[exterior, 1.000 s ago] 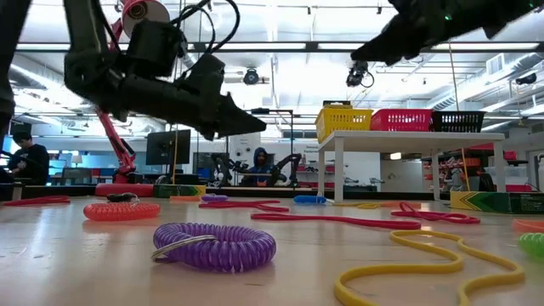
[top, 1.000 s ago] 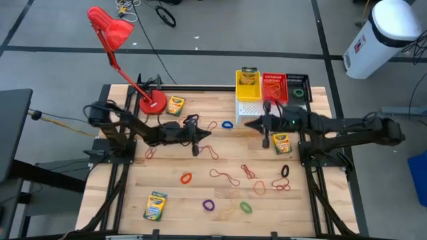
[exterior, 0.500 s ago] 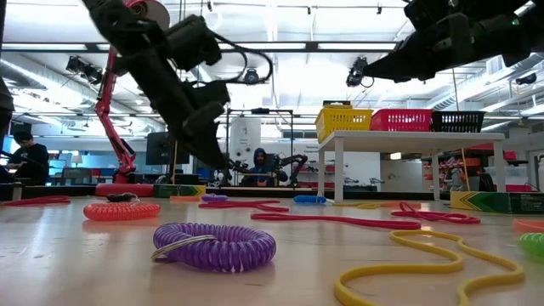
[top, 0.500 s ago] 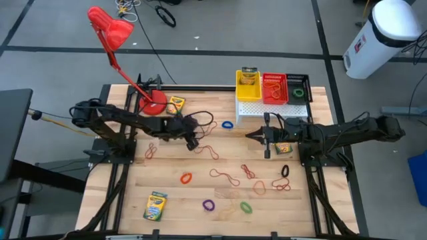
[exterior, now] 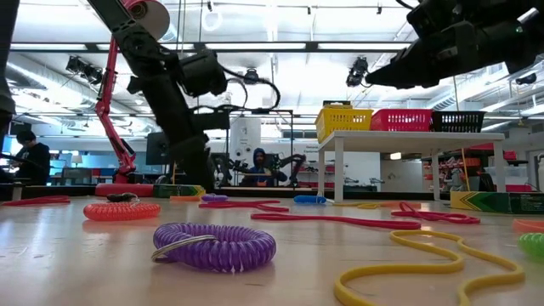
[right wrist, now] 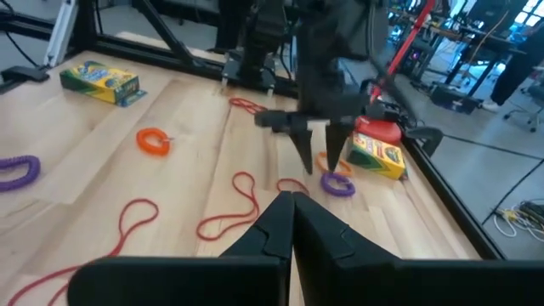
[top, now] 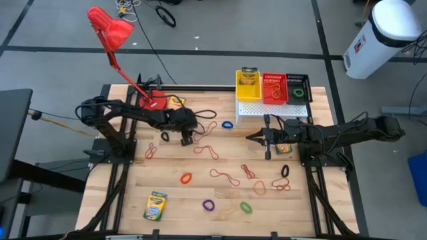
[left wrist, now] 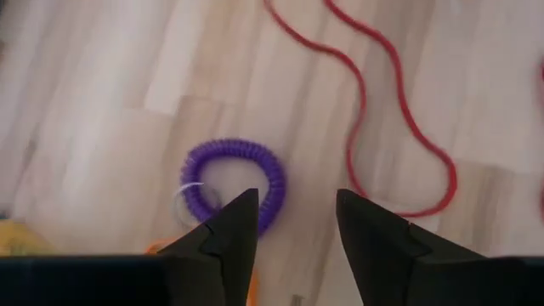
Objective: Pick & Place Office Desk Supplies
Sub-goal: Put the purple spring keychain on the black basket
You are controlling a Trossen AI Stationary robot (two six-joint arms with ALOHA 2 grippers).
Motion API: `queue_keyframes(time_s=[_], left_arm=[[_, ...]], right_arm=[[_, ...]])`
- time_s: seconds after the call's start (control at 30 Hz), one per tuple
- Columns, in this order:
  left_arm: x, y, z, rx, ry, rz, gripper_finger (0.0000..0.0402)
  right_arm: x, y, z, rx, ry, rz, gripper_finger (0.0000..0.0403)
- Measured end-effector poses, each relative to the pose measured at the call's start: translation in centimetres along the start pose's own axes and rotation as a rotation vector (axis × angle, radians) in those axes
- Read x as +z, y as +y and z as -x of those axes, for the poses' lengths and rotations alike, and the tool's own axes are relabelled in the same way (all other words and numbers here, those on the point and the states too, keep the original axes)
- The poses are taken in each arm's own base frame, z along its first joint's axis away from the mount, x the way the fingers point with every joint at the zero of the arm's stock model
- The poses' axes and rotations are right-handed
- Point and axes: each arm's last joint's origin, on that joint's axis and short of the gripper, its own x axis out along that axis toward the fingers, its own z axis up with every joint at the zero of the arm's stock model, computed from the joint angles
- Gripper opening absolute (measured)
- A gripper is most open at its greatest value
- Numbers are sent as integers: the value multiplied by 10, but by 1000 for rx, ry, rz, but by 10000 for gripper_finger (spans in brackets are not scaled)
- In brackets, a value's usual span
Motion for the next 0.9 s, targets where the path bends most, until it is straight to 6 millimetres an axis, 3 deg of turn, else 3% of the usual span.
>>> queue_keyframes(time_s=[0.23, 0.6, 0.77, 0.9], left_arm=[[-5, 9, -10, 52, 40, -58, 129], [-7, 8, -19, 51, 63, -270, 29], [-3, 7, -6, 40, 18, -276, 16], [6, 7, 9, -82, -96, -184, 14]], right_arm=[[3, 4, 0, 30, -29, 5, 15], [5, 8, 0, 55, -41, -21, 15], [5, 8, 0, 56, -40, -49, 15], [3, 9, -1, 57, -30, -49, 17]])
